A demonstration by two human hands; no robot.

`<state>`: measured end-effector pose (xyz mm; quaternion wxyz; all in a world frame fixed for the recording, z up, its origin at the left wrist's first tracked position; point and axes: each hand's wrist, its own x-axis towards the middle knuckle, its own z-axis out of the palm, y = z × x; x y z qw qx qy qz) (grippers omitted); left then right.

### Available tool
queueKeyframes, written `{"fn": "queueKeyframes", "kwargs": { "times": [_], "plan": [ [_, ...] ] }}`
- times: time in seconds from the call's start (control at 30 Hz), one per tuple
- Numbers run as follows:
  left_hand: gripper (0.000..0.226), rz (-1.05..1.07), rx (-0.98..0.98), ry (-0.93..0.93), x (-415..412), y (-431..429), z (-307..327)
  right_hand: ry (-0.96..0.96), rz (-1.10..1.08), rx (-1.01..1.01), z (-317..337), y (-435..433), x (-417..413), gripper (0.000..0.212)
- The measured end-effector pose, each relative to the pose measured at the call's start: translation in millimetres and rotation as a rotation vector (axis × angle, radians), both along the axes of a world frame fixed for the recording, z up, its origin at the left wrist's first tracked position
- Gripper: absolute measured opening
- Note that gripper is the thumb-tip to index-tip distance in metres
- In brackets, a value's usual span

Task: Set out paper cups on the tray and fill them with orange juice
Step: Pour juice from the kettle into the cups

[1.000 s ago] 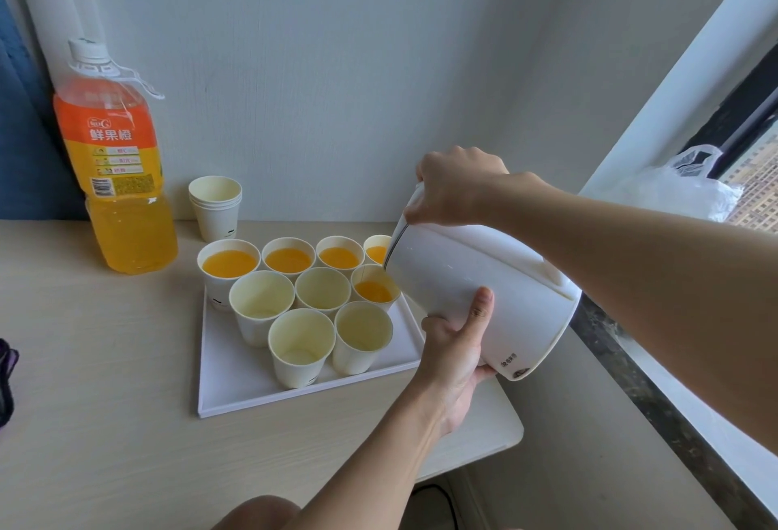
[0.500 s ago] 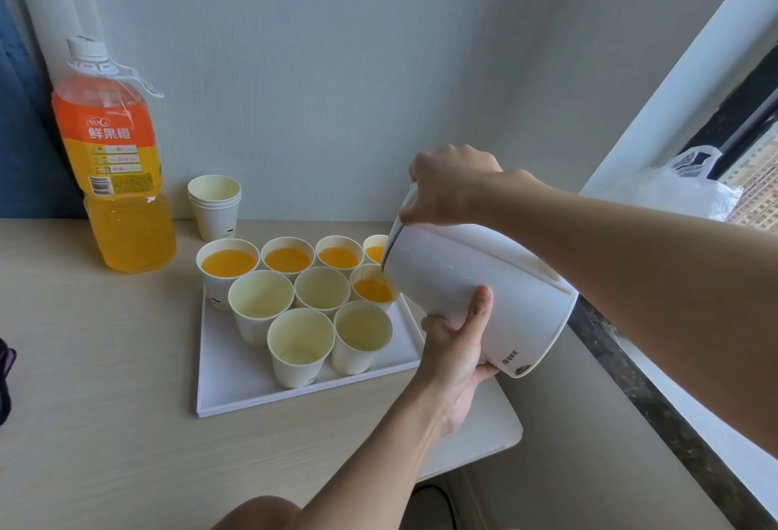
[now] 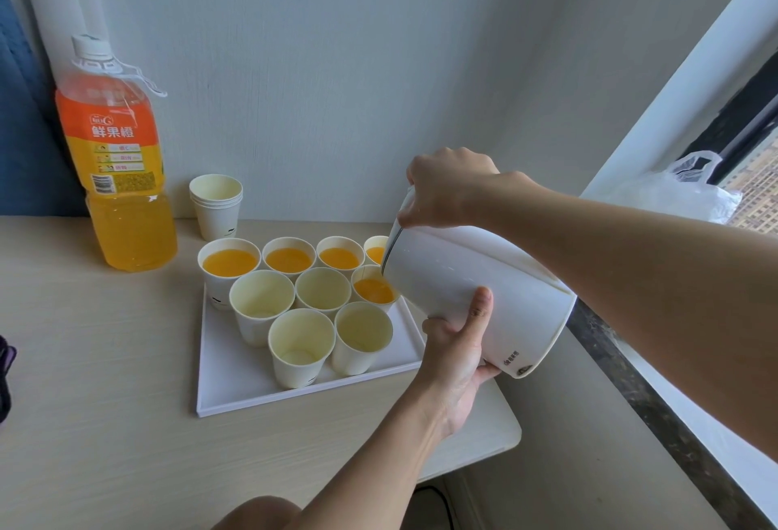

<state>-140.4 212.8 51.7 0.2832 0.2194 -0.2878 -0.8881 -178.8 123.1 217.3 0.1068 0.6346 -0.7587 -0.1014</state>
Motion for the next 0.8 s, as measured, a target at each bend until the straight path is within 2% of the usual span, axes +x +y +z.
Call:
{"fn": "queueKeyframes", "kwargs": {
  "times": [0.2,0.33,0.5,0.7,0.8],
  "plan": [
    [0.106,-0.006,0.000,0.016,0.5,0.1,-0.9,0.002,0.010,-0.001,0.0,-0.2,0.8,0.030],
    [0.128,-0.003,-0.016,0.011,-0.8,-0.5,-1.0,-0.001,0.010,0.001,0.4,-0.2,0.8,0.030],
    [0.134,-0.008,-0.022,0.015,-2.9,-1.2,-3.6,-0.003,0.007,0.002,0.1,-0.2,1.3,0.031],
    [0.130,0.013,-0.074,-0.035,-4.4,-5.6,-7.9,-0.049,-0.050,-0.064,0.8,6.7,-4.0,0.029],
    [0.120,0.012,-0.126,-0.084,-2.6,-9.1,-9.1,-0.091,-0.114,-0.119,2.9,13.2,-11.3,0.028]
  ]
}}
